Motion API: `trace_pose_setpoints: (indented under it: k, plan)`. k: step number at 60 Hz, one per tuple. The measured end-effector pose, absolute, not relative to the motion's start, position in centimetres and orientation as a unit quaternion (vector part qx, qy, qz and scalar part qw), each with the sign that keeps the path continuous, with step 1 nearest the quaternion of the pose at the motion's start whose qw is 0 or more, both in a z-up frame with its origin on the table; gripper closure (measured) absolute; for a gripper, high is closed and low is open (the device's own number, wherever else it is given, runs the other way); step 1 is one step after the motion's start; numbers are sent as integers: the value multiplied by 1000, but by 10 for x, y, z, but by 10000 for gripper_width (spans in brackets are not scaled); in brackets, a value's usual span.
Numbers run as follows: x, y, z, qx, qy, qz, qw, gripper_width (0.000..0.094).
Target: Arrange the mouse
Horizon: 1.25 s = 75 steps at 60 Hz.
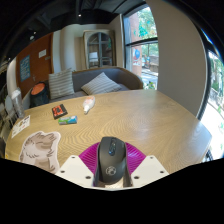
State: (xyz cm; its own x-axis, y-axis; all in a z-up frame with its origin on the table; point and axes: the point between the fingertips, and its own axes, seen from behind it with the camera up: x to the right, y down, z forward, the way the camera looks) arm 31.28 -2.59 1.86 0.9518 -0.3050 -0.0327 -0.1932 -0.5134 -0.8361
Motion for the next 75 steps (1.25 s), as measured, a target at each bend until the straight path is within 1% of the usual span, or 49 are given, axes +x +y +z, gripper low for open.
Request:
trace_pose_setpoints:
  k: [5, 10, 13, 16, 20, 27, 28, 36, 39, 41, 45, 46, 47, 50, 51, 52, 53, 55, 62, 69, 75]
  plan:
    - [282, -23, 56, -857, 134, -63, 494, 563]
    - [224, -11, 87, -852, 97, -60, 511, 562]
    - [181, -2, 99, -852, 72, -43, 517, 563]
    - [140, 4, 101, -856, 55, -23, 513, 564]
    - [96, 13, 90, -865, 36, -11, 501, 563]
    - [49, 29, 47, -886, 15, -31, 463, 563]
    - [47, 31, 38, -887, 11, -30, 460, 563]
    - [34, 37, -3, -901, 9, -58, 431, 564]
    - [36, 37, -11, -902, 7, -70, 426, 526]
    - [39, 42, -9, -898, 1, -76, 434, 496]
    - [39, 39, -10, -899, -22, -82, 430, 424]
    - [39, 38, -8, -898, -27, -82, 432, 382]
    - [39, 37, -5, -896, -30, -80, 436, 318]
    - [40, 33, 7, -888, -31, -73, 453, 88]
    - [41, 30, 11, -885, -32, -70, 459, 61]
    - [41, 26, 16, -882, -34, -68, 464, 90]
    - [42, 22, 20, -880, -35, -65, 470, 97]
    - [42, 11, 28, -875, -37, -58, 480, 81]
    - [41, -42, 42, -865, -63, -35, 497, 83]
    - [51, -101, 44, -860, -71, -17, 505, 86]
    - [68, -142, 44, -851, -59, -4, 522, 85]
